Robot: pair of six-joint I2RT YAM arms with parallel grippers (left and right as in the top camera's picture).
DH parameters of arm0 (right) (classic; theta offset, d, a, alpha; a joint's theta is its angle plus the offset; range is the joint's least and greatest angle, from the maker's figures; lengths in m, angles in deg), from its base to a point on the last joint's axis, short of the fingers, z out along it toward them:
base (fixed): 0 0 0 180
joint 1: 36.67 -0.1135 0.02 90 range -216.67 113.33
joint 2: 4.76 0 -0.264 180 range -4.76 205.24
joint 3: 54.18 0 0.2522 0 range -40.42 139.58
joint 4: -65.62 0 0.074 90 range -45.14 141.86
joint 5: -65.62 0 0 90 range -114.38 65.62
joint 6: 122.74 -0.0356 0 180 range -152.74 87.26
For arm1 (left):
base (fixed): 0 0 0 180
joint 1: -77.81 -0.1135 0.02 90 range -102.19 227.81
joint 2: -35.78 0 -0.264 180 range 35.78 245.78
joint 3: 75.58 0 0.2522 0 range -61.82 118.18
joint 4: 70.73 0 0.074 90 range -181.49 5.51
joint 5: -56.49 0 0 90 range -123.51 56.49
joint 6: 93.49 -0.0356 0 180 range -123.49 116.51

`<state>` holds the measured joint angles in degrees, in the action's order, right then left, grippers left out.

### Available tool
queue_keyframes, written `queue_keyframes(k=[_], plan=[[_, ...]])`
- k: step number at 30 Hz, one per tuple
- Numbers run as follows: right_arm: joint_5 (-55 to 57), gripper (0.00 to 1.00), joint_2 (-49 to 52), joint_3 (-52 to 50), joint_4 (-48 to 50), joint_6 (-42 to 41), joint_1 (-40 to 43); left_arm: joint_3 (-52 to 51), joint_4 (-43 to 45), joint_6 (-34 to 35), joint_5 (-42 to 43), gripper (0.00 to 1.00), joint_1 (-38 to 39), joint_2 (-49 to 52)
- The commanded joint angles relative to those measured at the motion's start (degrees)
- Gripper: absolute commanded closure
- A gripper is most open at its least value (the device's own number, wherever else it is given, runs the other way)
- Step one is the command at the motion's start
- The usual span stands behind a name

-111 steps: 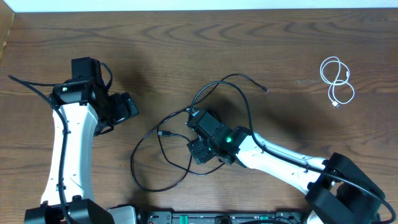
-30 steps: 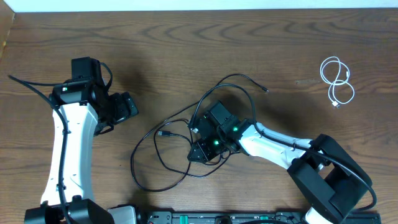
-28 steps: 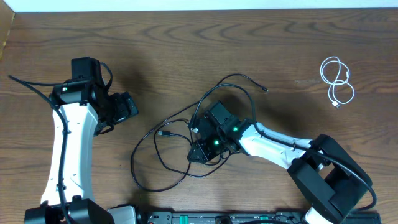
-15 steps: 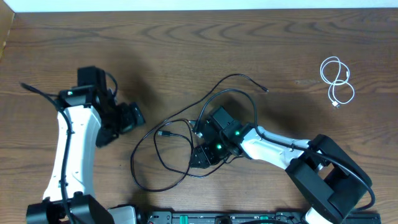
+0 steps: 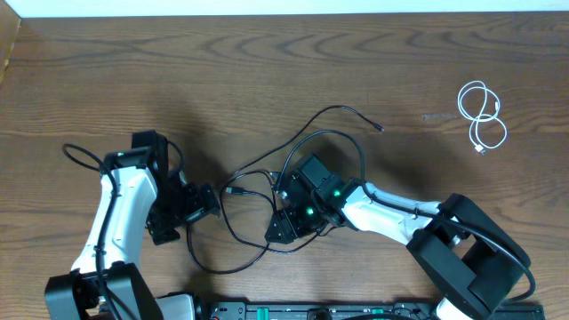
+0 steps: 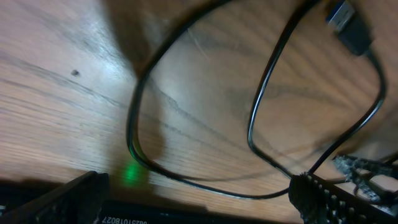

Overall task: Untangle cables
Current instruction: 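Move the left gripper right toward the black cables beside the right gripper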

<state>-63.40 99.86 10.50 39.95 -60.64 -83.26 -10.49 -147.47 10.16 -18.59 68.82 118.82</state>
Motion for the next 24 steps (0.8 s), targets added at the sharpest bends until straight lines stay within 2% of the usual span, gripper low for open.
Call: queue_keyframes(k=[1, 5, 6, 7, 8, 14, 19, 24], plan=[[1.38, 0.39, 0.52, -0.57, 0.09, -0.81, -0.35, -1.31, 1.03, -0.9, 1.81, 0.02, -0.2, -0.44], [1.38, 0.39, 0.52, -0.57, 0.13, -0.83, -0.35, -1.31, 3.58, -0.98, 2.32, 0.02, -0.2, -0.44], [1.38, 0.39, 0.52, -0.57, 0.09, -0.83, -0.35, -1.31, 4.15, -1.01, 2.62, 0.29, -0.2, -0.44], [1.38, 0.4, 0.52, -0.57, 0.04, -0.83, -0.35, -1.31, 4.24, -0.96, 2.67, 0.79, -0.2, -0.44], [1.38, 0.4, 0.52, -0.57, -0.09, -0.81, -0.35, -1.31, 4.15, -0.94, 2.73, 0.92, -0.2, -0.44], [1.29, 0.43, 0.52, -0.57, 0.28, -0.83, 0.11, -3.5, 4.15, -3.58, 5.18, 0.93, 2.14, -0.44], [-0.72, 0.57, 0.52, -0.59, 0.28, -1.33, 1.14, -7.67, 5.97, -5.29, 8.31, 0.93, 6.29, -0.44], [-1.09, 0.59, 0.52, -1.46, 0.26, -6.47, 0.72, -10.38, 7.58, -5.29, 8.48, 0.93, 9.94, -0.44]])
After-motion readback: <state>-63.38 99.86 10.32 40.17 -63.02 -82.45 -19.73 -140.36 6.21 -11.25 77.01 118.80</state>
